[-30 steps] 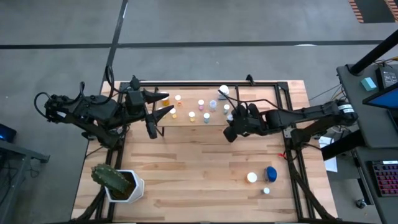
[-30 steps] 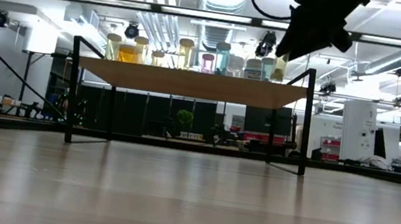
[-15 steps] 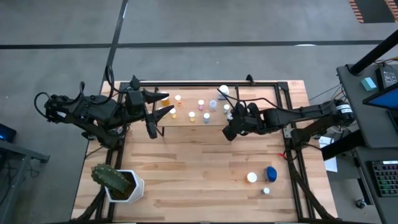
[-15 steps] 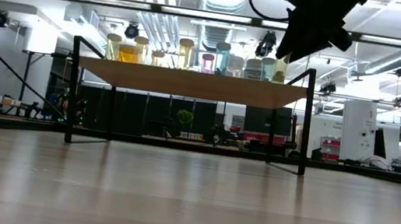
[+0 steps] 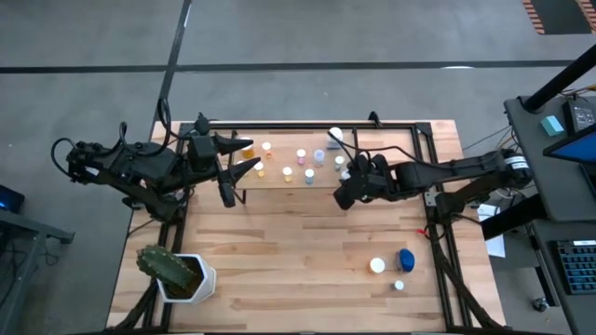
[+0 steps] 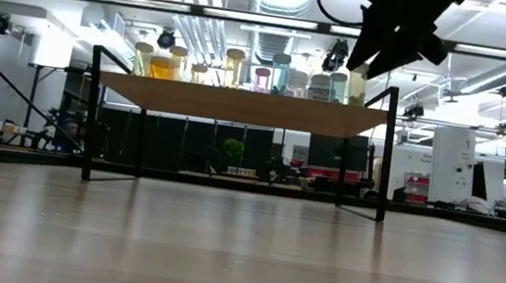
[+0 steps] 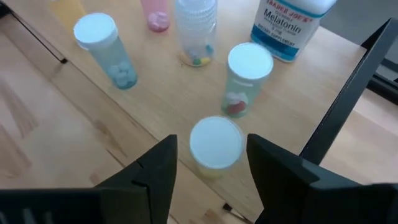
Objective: Pick and place medicine bottles onto shelf by color
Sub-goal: Put the orange pill bottle on the shelf
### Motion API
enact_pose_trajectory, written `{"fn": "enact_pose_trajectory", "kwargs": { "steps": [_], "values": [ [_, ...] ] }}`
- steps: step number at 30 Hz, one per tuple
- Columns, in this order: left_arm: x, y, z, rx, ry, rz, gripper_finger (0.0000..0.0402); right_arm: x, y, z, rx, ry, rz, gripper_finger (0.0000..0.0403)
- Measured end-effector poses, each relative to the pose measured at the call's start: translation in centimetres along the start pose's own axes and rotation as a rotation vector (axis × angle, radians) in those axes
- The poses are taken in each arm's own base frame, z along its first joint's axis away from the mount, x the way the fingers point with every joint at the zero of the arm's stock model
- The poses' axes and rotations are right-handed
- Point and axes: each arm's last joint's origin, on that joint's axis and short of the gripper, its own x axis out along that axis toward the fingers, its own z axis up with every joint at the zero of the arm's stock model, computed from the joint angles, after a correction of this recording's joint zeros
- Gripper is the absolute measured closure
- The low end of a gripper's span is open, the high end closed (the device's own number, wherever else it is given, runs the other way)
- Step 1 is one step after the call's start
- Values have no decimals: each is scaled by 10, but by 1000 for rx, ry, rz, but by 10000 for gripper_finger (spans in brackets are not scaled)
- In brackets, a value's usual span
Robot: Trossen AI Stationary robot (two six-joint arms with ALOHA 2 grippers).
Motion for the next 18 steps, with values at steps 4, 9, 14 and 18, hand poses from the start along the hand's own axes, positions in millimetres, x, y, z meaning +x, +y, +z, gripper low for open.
{"fn": "enact_pose_trajectory", "kwargs": {
  "steps": [4, 9, 14, 18],
  "values": [
    [0, 0, 0, 1, 0, 0, 222, -9, -1, 6, 15, -19, 19, 220],
    [0, 0, 0, 1, 0, 0, 222, -32, 5, 18, 33, -70, 92, 224],
    [0, 0, 0, -1, 0, 0, 222, -64, 20, 21, -15, -112, 208, 230],
    [4, -4, -1, -44, -4, -5, 222, -93, 31, 13, -121, -142, 316, 234]
  ]
}}
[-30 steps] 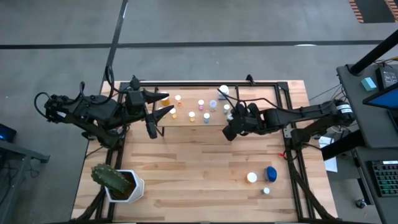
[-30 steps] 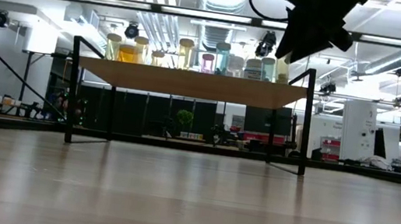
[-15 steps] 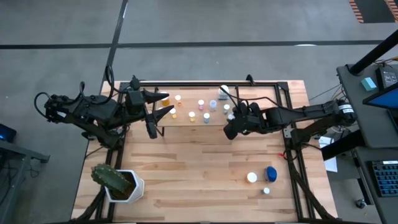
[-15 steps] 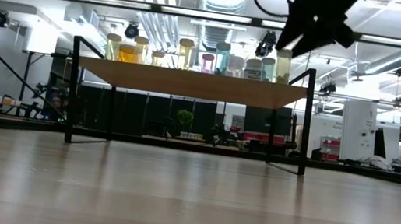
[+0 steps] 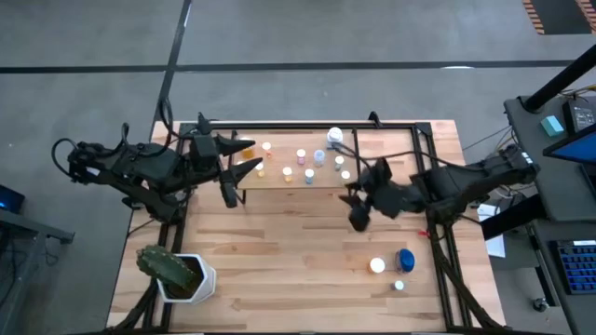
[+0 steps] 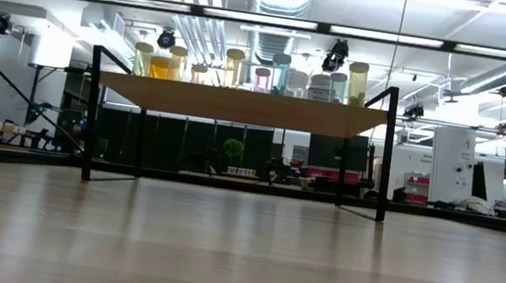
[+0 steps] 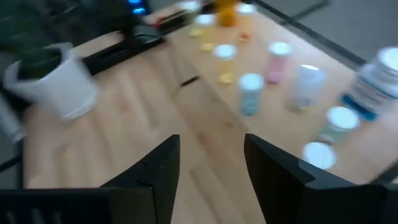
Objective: Pick and place medicine bottles onto shelf by color
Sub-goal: Put the orange pill bottle on the shelf
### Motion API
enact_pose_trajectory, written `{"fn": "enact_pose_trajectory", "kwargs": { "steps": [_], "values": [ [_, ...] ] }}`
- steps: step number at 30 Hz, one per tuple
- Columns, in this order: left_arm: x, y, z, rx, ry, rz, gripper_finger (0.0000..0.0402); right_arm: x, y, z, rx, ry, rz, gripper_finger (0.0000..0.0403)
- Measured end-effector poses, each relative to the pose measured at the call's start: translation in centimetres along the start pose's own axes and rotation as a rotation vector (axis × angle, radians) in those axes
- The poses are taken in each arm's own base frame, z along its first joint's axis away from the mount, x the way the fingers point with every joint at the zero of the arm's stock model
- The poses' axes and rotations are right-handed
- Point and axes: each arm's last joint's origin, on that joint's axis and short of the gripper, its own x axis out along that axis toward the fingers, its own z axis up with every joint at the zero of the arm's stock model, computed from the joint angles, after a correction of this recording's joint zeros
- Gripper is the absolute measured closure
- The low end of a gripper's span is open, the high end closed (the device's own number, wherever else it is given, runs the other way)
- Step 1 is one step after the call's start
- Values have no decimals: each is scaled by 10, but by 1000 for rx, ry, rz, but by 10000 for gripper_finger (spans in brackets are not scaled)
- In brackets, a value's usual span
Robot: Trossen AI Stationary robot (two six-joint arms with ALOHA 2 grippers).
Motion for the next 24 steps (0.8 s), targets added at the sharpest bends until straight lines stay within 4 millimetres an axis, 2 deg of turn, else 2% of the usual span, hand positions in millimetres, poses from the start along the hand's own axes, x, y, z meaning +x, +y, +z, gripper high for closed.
{"fn": "enact_pose_trajectory", "kwargs": {
  "steps": [4, 8, 11, 17, 21, 24],
  "values": [
    [13, -16, 0, -63, -38, -89, 222, -24, 14, -15, -74, 6, 108, 240],
    [34, -47, 0, -128, -120, -275, 222, -47, 20, -36, -131, 24, 207, 245],
    [54, -69, -7, -158, -150, -306, 222, -66, 21, -48, -171, 24, 284, 248],
    [92, -107, -6, -320, -154, -296, 222, -100, 4, -72, -239, -83, 334, 248],
    [114, -133, -2, -328, -149, -300, 222, -106, -10, -82, -255, -201, 374, 255],
    [130, -149, -9, -314, -72, -289, 222, -107, -15, -84, -256, -312, 451, 263]
  ]
}}
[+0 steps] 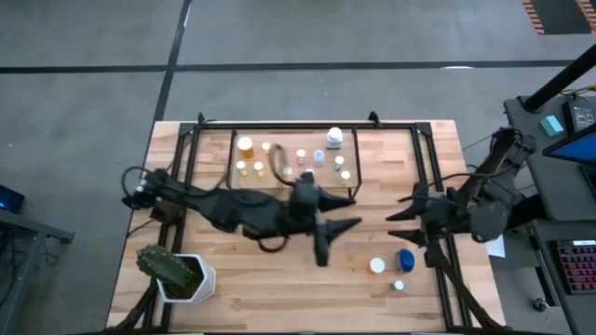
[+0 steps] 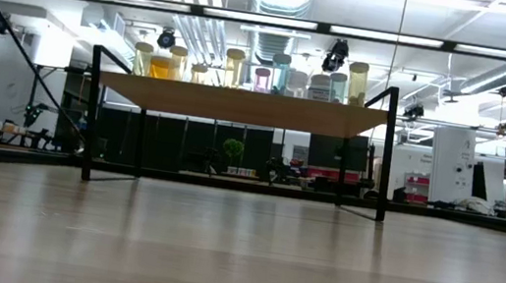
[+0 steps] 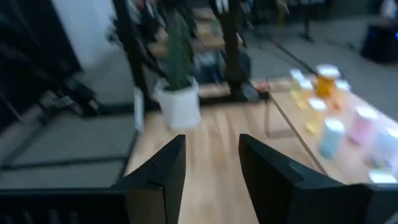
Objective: Pick and place medicine bottles onto shelf by color
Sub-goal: Put the orange pill bottle on the shelf
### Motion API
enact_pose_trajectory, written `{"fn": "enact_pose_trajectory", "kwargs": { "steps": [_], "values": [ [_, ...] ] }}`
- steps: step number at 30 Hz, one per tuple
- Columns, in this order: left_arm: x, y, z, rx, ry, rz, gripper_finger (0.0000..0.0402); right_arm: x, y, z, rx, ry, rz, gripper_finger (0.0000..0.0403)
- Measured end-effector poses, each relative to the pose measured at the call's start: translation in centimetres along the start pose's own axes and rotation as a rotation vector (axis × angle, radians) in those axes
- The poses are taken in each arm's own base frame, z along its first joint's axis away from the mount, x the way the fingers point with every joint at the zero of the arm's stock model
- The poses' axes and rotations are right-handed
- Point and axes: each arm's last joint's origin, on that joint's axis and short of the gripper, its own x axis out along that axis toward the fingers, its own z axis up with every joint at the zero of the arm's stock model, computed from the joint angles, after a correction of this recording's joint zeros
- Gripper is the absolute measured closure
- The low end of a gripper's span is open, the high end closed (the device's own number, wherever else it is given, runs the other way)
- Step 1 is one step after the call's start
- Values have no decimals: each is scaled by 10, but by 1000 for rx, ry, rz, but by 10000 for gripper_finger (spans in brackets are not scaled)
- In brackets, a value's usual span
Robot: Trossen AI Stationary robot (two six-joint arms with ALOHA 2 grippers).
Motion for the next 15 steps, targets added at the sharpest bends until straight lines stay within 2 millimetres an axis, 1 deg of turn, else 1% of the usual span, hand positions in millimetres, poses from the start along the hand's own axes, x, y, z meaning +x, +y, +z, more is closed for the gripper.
{"fn": "enact_pose_trajectory", "kwargs": {
  "steps": [2, 5, 7, 11, 13, 15],
  "values": [
    [12, -2, -16, 6, 89, 30, 222, -3, -3, -1, 3, -77, 47, 267],
    [27, -7, -50, 49, 247, 33, 222, -8, -7, -3, 35, -165, 129, 270],
    [34, -12, -72, 75, 333, -2, 222, -10, -9, -6, 44, -176, 178, 270],
    [43, -21, -110, 115, 423, -26, 222, -15, -13, -9, 61, -173, 250, 271],
    [50, -20, -134, 153, 471, -14, 222, -17, -15, -9, 61, -177, 251, 271],
    [59, -16, -162, 197, 523, 5, 222, -18, -16, -9, 57, -181, 251, 271]
  ]
}}
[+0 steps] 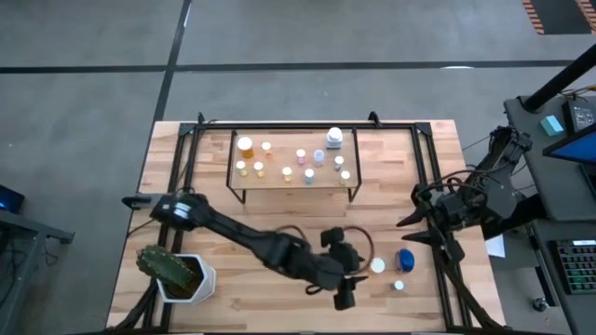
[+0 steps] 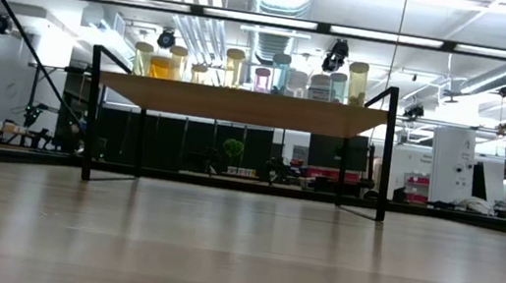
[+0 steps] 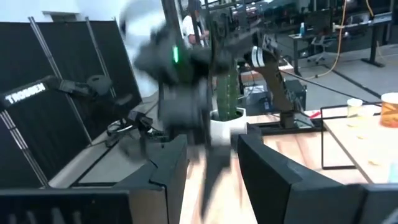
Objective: Pick and place medicine bottles onto shelf by color
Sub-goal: Put the orange pill bottle on the shelf
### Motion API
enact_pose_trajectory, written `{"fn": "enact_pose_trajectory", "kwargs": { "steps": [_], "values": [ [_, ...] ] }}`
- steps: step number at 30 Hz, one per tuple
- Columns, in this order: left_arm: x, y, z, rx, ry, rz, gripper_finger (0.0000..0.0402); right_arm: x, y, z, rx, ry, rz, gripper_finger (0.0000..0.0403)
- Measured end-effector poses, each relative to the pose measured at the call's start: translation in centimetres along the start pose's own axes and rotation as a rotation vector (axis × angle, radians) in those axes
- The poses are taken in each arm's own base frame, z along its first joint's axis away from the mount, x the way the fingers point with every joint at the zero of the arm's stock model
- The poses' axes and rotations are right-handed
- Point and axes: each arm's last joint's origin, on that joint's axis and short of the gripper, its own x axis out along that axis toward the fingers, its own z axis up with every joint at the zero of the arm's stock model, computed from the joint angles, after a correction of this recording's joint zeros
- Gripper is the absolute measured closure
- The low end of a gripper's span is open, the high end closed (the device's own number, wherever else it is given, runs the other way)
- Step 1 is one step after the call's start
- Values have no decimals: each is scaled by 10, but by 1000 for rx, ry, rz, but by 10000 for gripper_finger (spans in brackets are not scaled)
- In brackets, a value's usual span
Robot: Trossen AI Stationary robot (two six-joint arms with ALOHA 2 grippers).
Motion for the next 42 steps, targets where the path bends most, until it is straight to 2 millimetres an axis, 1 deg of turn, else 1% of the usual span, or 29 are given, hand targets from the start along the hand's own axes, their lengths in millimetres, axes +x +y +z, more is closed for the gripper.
{"fn": "enact_pose_trajectory", "kwargs": {
  "steps": [3, 6, 9, 13, 17, 19, 22, 24, 26, 29, 31, 38, 42],
  "values": [
    [29, 8, -22, 22, 59, 45, 222, 0, 0, 0, 0, 1, 0, 271],
    [51, 17, -33, 19, 80, 62, 217, 1, 0, -2, -1, 16, 0, 271],
    [75, 23, -46, 1, 85, 17, 203, 2, 0, -5, -11, 42, -5, 271],
    [101, 23, -66, -14, 79, -42, 167, 3, 1, -7, -8, 53, -8, 271],
    [120, 25, -86, -2, 81, -16, 121, 3, 1, -7, 5, 55, -10, 271],
    [130, 26, -95, 30, 52, -1, 99, 4, 1, -8, 1, 62, -11, 271],
    [139, 26, -99, 68, -14, -6, 75, 5, 1, -9, 1, 65, -12, 271],
    [140, 28, -98, 62, -26, 0, 68, 5, 1, -9, 2, 63, -13, 271],
    [143, 32, -100, 59, -26, 17, 66, 5, 1, -9, 7, 65, -15, 271],
    [147, 40, -109, 67, 4, 42, 66, 5, 1, -9, 14, 68, -17, 271],
    [150, 45, -114, 66, 14, 25, 66, 5, 1, -10, 9, 76, -19, 271],
    [155, 52, -120, 65, 18, 4, 66, 5, 1, -11, 13, 85, -22, 271],
    [158, 58, -127, 66, 19, 8, 66, 5, 1, -12, 16, 89, -23, 271]
  ]
}}
